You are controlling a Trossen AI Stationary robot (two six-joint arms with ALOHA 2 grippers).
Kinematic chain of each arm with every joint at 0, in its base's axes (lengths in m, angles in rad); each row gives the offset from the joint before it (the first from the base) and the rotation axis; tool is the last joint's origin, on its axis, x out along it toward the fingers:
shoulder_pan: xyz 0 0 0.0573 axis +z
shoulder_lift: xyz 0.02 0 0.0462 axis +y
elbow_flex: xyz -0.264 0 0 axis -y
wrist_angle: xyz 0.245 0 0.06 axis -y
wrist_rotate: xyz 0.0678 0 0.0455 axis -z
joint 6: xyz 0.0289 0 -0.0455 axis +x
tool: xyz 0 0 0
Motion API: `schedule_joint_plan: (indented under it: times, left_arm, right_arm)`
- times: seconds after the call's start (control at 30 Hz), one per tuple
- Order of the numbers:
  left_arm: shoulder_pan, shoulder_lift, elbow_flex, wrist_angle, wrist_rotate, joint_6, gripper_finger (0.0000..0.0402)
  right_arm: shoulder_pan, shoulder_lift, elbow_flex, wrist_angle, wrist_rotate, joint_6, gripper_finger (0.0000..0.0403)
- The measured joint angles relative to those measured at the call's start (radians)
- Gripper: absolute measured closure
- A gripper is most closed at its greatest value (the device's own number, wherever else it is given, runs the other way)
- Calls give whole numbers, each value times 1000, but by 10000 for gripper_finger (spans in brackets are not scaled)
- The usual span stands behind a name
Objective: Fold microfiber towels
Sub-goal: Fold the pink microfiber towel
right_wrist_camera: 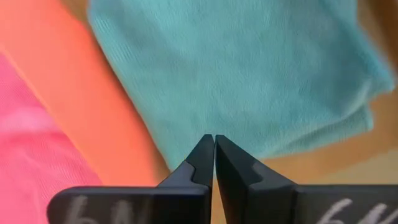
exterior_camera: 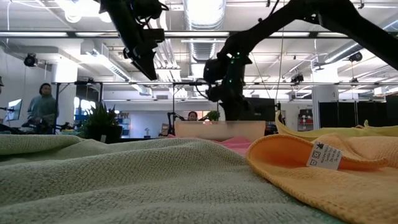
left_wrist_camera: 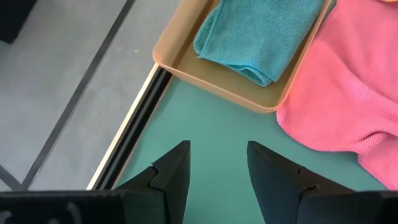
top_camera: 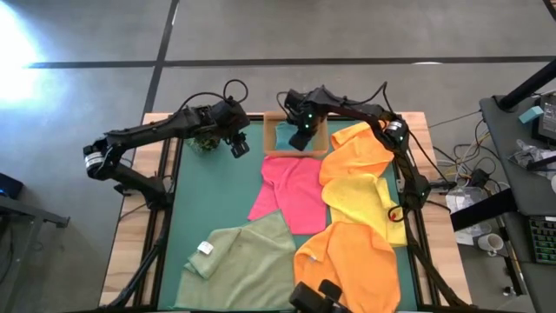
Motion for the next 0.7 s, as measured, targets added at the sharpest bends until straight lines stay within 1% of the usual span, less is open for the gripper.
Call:
schedule_joint_plan:
  times: [0.17,0.23,0.33,0.53,0.63,0.7]
  left_arm:
    - [0,0,0,1,0,0,259]
    - [0,0,0,0,0,0,259]
    - [-3,-3,0,-8,3,-1,259]
    - [-42,-5,-3,-47,19,-2,259]
    - [-80,-5,-15,-53,73,-1,259]
    - [-109,-6,-31,-41,99,-1,259]
  right_arm:
    - [0,1,7,128,-1,11,394]
    - [0,1,7,137,-1,10,394]
    - [0,-18,8,105,1,-20,394]
    - [15,-146,-4,26,0,-77,394]
    - [33,-222,-50,9,1,-95,394]
    - [49,-294,-103,13,-1,-90,394]
